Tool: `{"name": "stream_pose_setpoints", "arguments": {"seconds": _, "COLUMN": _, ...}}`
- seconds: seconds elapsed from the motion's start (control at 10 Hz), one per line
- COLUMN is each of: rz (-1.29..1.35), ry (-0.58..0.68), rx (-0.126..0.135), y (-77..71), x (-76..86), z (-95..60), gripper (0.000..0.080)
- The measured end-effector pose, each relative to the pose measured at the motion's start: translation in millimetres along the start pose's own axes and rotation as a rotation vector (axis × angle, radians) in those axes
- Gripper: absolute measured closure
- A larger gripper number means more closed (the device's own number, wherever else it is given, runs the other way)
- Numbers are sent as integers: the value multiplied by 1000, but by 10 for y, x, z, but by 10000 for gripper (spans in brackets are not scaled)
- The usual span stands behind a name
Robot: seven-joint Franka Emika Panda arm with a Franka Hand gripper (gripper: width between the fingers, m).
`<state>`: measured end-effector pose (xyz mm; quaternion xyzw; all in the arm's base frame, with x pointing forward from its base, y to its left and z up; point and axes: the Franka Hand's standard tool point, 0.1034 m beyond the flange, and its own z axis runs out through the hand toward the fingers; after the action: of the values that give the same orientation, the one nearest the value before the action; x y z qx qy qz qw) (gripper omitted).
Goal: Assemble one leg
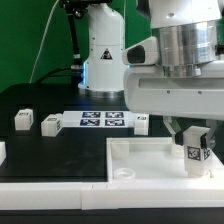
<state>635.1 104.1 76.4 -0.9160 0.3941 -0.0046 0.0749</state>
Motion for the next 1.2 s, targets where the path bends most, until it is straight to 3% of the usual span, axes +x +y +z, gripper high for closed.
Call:
{"name": "stream_pose_setpoints", "arguments": {"seconds": 0.4, "rz": 457, "ry": 19, "rx": -32, "y": 10, "x": -92, "z": 19, "gripper": 508}}
{"name": "stream_pose_setpoints", "arguments": {"seconds": 0.6, "rz": 617, "ry": 10, "rx": -28, "y": 23, "x": -85, "z": 20, "gripper": 508}}
{"name": "stream_pose_setpoints", "arguments": {"seconds": 0.9, "rz": 496, "ry": 12, "rx": -22, "y": 8, "x": -79, "z": 17, "gripper": 182}}
{"name": "stream_pose_setpoints", "arguments": {"seconds": 1.2, "rz": 41, "ry": 8, "rx": -24, "y": -9, "x": -84, "z": 8, "gripper": 156}}
